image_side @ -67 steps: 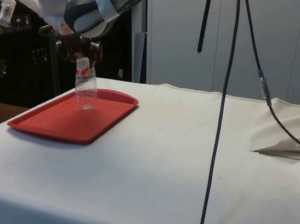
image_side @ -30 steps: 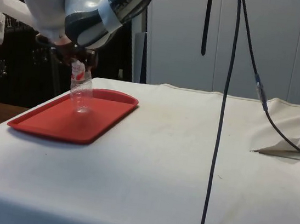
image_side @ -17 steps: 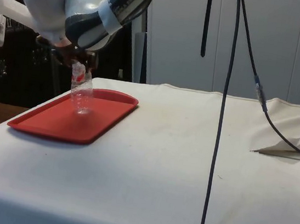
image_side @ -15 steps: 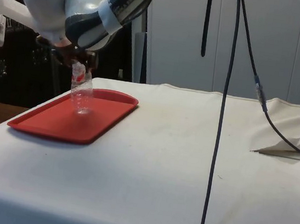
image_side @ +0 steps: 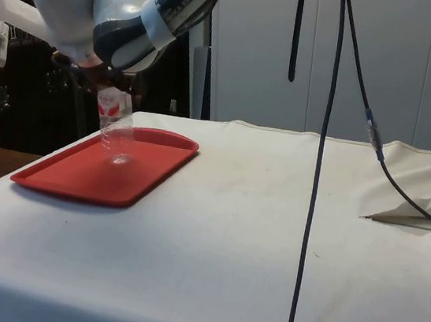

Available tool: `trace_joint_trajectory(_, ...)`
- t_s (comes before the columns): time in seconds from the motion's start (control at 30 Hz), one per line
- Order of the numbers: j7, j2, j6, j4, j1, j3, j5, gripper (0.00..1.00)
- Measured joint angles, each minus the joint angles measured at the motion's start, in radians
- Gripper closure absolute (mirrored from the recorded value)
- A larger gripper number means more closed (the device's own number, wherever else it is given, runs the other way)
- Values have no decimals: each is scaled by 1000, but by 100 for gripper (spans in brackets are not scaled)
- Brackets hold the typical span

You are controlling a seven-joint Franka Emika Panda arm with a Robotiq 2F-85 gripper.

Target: Place the bottle upright on the tray.

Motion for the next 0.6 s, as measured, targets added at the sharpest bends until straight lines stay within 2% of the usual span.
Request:
trace_joint_trajectory(0.07,0,0,0,0,0,0,-1,0)
trace_joint_trajectory(0.6,0,0,-7,0,0,0,-4,0)
